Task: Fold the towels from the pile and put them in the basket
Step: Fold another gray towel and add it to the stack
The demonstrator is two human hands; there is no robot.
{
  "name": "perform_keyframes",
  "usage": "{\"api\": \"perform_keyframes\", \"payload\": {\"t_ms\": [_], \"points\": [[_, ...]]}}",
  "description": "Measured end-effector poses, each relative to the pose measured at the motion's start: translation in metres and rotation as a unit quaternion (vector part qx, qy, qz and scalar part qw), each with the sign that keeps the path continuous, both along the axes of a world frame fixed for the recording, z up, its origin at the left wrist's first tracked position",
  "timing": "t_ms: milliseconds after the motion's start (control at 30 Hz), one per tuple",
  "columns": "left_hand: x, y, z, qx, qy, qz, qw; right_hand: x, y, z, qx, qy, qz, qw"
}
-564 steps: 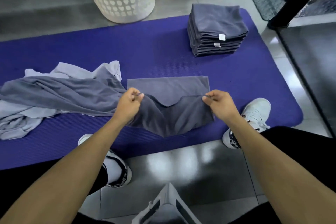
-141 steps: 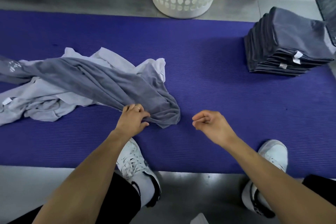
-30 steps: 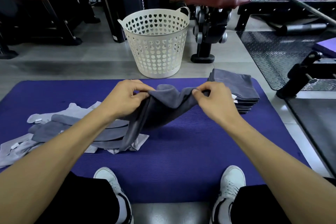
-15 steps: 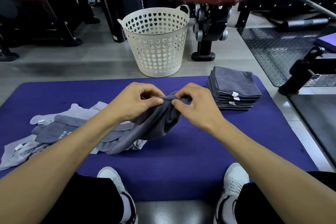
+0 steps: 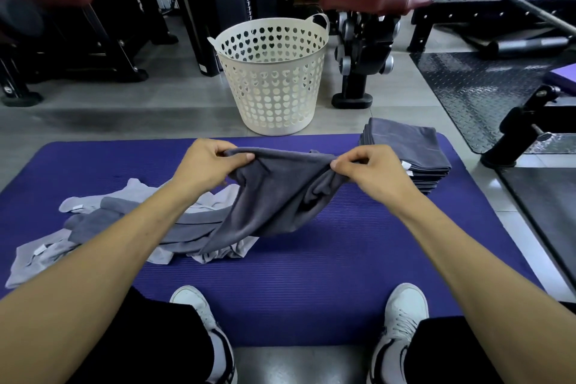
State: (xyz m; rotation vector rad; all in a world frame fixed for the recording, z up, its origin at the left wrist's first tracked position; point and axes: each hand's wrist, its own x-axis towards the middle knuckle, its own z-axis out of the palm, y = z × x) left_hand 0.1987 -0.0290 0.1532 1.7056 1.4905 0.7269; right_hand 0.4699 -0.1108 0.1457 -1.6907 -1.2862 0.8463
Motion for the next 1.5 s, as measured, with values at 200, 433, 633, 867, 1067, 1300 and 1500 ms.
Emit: {"api": "perform_keyframes", "payload": {"t_ms": [200,433,633,867,1067,1300,1500], "points": [[0.001,-0.006,0.003,-0.060,-0.039,0.028,0.997,0.002,-0.010,-0.001,-0.051,0.024,0.055,0.997],[-0.004,-0.003,0.004,-0.157,-0.131,-0.014,0.979,0.007,-0.015,-0.017,0.018,-0.011,-0.030,0.999],[-0.007,0.002,0.001,-0.090,-0.153,0.004,0.984,0.006,-0.011,-0.024,0.048,-0.087,-0.056,0.994],[0.007,-0.006,-0.010,-0.071,-0.035,0.006,0.997,0.015,-0.014,-0.019,0.006,-0.206,-0.092,0.974],[0.027,0.004,0.083,0.070,-0.095,0.024,0.993,0.008,-0.016,0.082,0.157,-0.062,-0.131,0.977],[0.024,-0.031,0.241,0.342,-0.214,0.110,0.908,-0.009,-0.031,0.253,0.395,-0.109,-0.181,0.894],[0.014,-0.042,0.289,0.314,-0.292,0.156,0.890,-0.011,-0.051,0.322,0.405,-0.106,-0.194,0.887]]}}
